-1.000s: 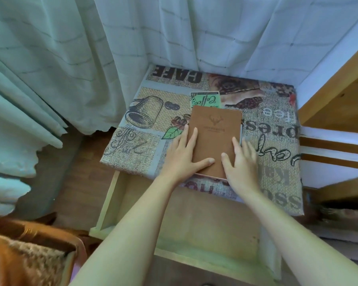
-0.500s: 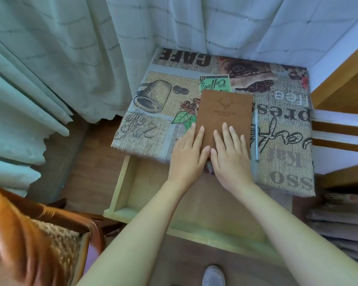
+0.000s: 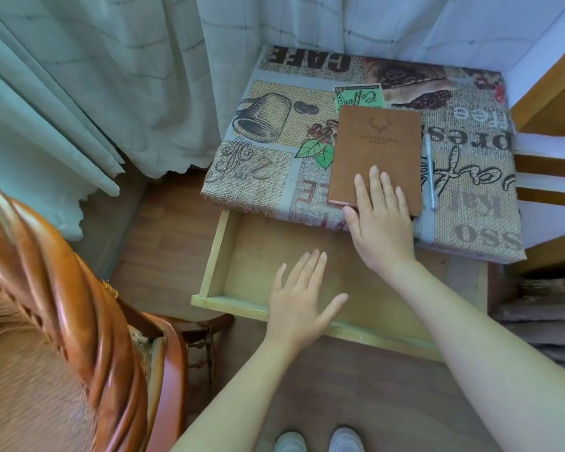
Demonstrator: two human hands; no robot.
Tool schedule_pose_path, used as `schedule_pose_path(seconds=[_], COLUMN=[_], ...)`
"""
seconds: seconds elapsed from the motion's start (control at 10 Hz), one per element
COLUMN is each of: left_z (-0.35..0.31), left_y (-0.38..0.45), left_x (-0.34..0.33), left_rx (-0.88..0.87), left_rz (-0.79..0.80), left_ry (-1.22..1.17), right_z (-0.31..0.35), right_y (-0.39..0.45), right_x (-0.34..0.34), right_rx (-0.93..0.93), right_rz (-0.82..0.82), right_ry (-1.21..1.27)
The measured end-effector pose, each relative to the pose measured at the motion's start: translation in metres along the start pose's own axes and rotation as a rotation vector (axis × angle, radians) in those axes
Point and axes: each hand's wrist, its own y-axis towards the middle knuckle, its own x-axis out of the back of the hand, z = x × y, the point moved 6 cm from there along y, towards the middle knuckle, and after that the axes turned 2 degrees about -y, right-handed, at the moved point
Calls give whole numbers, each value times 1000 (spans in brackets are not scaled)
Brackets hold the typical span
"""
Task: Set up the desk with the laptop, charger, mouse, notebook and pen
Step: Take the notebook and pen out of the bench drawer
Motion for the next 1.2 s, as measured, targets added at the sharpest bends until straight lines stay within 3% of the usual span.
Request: schedule_pose_path(seconds=[0.2,0.4,0.7,1.0,1.2], left_z=[-6,-6,-10,-13,-18], left_y=[-11,-8,-1,46,84], left_x=[-10,-11,3,31,33], left_rx=[-265,-355,-361,-229,-243], left_rz=[77,12,-119,-118,-110], left_ry=[39,110,90,158,172], right_z=[-1,-1,0,-1,-3], right_y=[-1,-3,-3,-5,-5], right_x=[0,1,0,3,4], right_rx=[16,27,18,23,53], right_rz=[-6,-3,-21,-17,-25], right_ry=[-8,-10,-16,-9,-11])
